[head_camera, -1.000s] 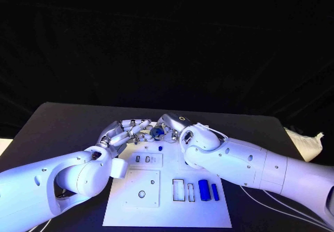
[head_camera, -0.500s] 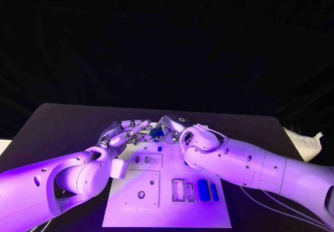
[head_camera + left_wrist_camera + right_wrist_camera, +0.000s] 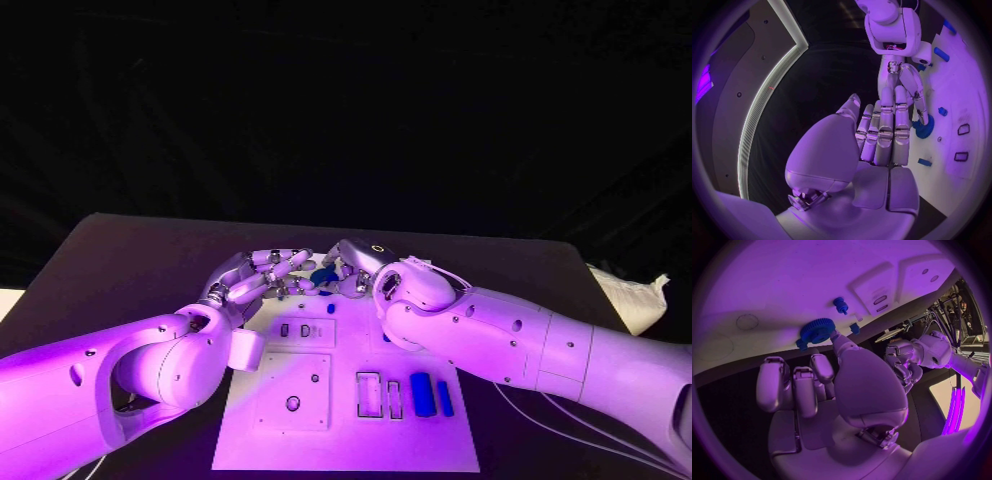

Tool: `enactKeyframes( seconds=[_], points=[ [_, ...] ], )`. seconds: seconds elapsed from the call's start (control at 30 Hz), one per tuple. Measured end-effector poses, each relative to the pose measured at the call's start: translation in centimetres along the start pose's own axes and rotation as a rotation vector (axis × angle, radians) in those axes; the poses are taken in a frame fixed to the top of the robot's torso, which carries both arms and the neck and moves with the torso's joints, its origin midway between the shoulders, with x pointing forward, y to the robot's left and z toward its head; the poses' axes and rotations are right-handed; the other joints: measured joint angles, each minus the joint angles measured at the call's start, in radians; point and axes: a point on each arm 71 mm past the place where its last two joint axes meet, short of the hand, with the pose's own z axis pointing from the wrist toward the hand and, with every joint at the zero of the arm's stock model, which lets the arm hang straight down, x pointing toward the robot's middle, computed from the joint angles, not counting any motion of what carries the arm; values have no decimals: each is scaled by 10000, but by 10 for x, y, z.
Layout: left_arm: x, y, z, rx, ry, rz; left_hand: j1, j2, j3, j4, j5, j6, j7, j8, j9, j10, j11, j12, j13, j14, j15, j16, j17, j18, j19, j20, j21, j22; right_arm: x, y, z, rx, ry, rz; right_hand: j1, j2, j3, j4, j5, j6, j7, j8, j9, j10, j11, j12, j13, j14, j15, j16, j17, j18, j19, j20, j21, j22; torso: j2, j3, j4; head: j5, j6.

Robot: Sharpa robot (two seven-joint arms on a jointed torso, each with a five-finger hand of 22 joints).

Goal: Assemble the parts on the task board

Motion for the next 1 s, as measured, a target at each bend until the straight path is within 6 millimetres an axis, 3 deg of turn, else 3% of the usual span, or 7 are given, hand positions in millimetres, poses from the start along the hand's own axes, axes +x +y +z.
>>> enactKeyframes(
  seconds=[0.33,0.57,0.8,0.9,1.0],
  points=[
    [-2,0,0,-69,-19,-16,0,0,37,14,0,0,0,-35,-7,0,0,-35,1,0,0,-28,24,0,0,0,0,10,-7,-10,-10,-53,-112,416,-78,78,-10,98,403,236,-62,0,15,273,-41,470,388,0,0,0,-1,1,37,37,0,167,-3,31,-5,43,28],
    [-11,0,-1,-67,-188,32,0,0,54,-2,0,0,0,-35,-6,-35,35,-35,-8,-27,26,-28,33,0,0,0,0,9,-32,-40,-36,-130,-889,888,17,172,51,4,577,301,-57,-1,15,309,-77,546,441,0,-1,0,7,2,77,-3,46,218,-17,62,-55,58,36],
    [-33,-3,-3,0,-619,195,0,0,106,-56,0,0,0,-35,-5,-35,35,-35,-7,-39,37,-28,71,0,0,0,0,19,-66,-91,-70,0,-1469,1387,454,235,240,-323,834,301,-57,-1,-1,309,-77,545,453,0,-1,0,7,1,109,17,114,325,-67,108,-198,138,28],
    [-43,-5,-3,75,-854,274,0,0,118,-66,0,0,0,-35,-5,-35,35,-35,-7,-38,37,-28,72,-1,0,0,0,19,-74,-106,-80,-52,-1572,1580,521,218,227,-388,871,337,-22,-1,-3,309,-77,545,466,0,-1,38,6,-153,149,-3,117,373,-86,134,-254,176,26],
    [-51,-6,-2,119,-1027,324,0,0,117,-67,0,0,0,-35,-5,-35,35,-35,-6,-38,37,-28,81,0,0,0,0,19,-76,-119,-89,-80,-1593,1780,565,174,254,-416,871,337,-22,-1,-10,309,-77,545,466,0,-1,38,6,-153,149,-2,117,373,-105,175,-305,222,28]
  ],
)
